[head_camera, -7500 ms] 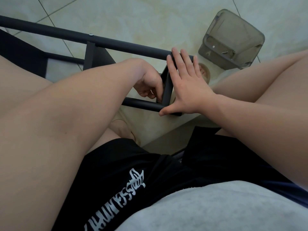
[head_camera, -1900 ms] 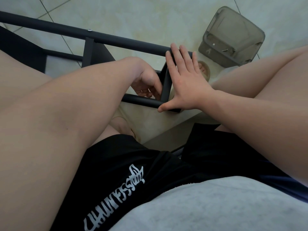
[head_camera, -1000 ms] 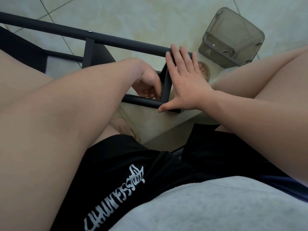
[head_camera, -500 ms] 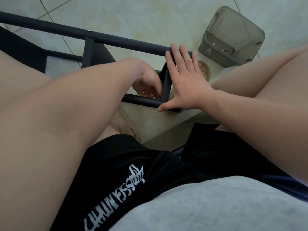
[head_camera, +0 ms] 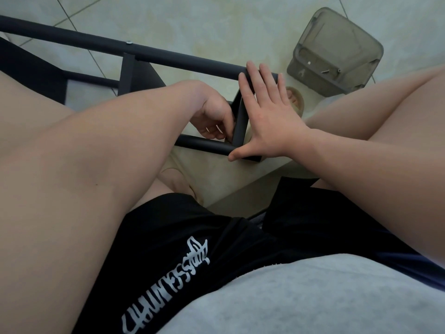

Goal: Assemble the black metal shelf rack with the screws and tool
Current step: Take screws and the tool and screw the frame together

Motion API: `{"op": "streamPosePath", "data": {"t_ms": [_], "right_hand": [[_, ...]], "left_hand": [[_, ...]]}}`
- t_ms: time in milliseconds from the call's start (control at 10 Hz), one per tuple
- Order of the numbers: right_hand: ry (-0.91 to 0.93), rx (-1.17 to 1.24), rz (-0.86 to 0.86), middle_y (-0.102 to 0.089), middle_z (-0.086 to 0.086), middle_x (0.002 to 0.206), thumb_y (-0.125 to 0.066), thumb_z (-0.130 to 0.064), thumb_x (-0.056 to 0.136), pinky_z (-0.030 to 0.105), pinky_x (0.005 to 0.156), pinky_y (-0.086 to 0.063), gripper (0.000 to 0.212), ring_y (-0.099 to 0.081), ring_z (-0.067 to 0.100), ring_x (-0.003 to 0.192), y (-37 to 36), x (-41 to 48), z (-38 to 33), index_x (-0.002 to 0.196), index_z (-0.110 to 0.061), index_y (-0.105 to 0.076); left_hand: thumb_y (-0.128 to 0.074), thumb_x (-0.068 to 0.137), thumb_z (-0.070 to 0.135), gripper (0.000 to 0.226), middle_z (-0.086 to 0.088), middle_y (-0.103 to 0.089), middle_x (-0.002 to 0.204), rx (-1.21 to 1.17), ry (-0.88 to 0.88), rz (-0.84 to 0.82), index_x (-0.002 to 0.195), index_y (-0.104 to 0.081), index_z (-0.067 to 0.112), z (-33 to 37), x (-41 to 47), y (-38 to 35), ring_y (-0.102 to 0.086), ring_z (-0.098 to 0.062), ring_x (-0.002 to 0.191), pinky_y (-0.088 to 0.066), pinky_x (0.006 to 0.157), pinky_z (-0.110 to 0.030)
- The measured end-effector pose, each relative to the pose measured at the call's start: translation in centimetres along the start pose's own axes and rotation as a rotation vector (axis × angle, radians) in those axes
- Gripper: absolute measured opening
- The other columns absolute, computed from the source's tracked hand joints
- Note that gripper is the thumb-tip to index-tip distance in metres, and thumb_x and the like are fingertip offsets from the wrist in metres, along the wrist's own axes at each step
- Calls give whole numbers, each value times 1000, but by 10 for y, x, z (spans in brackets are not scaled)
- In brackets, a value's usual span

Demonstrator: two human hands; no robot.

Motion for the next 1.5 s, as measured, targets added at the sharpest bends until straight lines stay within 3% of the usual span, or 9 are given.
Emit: {"op": "streamPosePath", "data": {"t_ms": [200, 400, 700, 800, 900, 1100, 1300, 1400, 1500], "right_hand": [[3, 2, 6, 16, 21, 167, -61, -94, 54, 56, 123, 9, 156, 17, 40, 154, 0, 0, 0, 160, -2, 6], [2, 4, 10, 16, 21, 167, -60, -94, 54, 54, 122, 12, 156, 17, 40, 154, 0, 0, 0, 160, -2, 6], [3, 10, 4, 17, 21, 167, -60, -94, 55, 56, 124, 9, 155, 18, 40, 154, 0, 0, 1, 160, -2, 5], [7, 7, 10, 16, 21, 167, -60, -94, 55, 56, 123, 10, 155, 17, 40, 154, 0, 0, 1, 161, -1, 5], [10, 11, 11, 16, 21, 167, -61, -94, 55, 57, 123, 10, 156, 17, 40, 154, -1, 0, 0, 161, -2, 5], [7, 13, 1, 17, 21, 167, -61, -94, 54, 57, 124, 9, 156, 18, 40, 154, 0, 0, 1, 160, -2, 7], [7, 17, 3, 19, 20, 167, -62, -94, 55, 57, 124, 9, 156, 19, 39, 154, -1, 1, 1, 160, -2, 7], [10, 14, 5, 19, 20, 167, -62, -94, 55, 57, 124, 9, 156, 19, 39, 154, -1, 2, 2, 160, -2, 7], [31, 14, 13, 19, 19, 167, -62, -94, 56, 55, 123, 11, 155, 19, 39, 154, 3, 8, 3, 160, -3, 8]], "left_hand": [[-65, 89, 10, 10, 4, -64, 78, 19, 49, -18, 84, -70, 18, -5, 4, -3, -49, -8, 62, -40, 66, -22], [-61, 90, 6, 11, 3, -62, 71, 21, 55, -27, 85, -66, 15, -1, 3, -3, -49, -6, 58, -42, 58, -17], [-60, 89, 1, 17, 2, -63, 70, -13, 7, -37, 85, -69, 15, 0, 0, 1, -53, -9, 64, -44, 65, -21], [-65, 87, 7, 16, 4, -67, 77, -29, 3, -11, 81, -75, 18, 0, -1, 6, -51, -9, 62, -43, 64, -21], [-67, 88, 13, 8, 4, -67, 86, 19, 52, -19, 89, -73, 18, -2, 0, 2, -47, -8, 62, -40, 63, -20], [-62, 88, 2, 17, 3, -62, 72, 27, 32, -31, 80, -68, 16, 0, 3, -3, -47, -5, 56, -40, 59, -17], [-60, 88, -3, 21, 2, -59, 69, -3, 0, -39, 80, -66, 15, 1, 1, -3, -48, -9, 64, -40, 66, -21], [-62, 88, 1, 19, 1, -67, 85, 4, -15, -20, 92, -69, 18, 1, -3, 1, -59, -11, 77, -47, 76, -25], [-61, 89, 9, 23, 9, -75, 102, -77, -77, 177, 102, -72, 24, 0, -10, 19, -67, -9, 96, -50, 83, -29]]}}
Point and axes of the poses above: each hand's wrist, its own x-axis towards the middle knuckle, its own y-axis out of the back of the hand, z = x × y, the point moved 3 cm from there along x, towards the middle knuckle
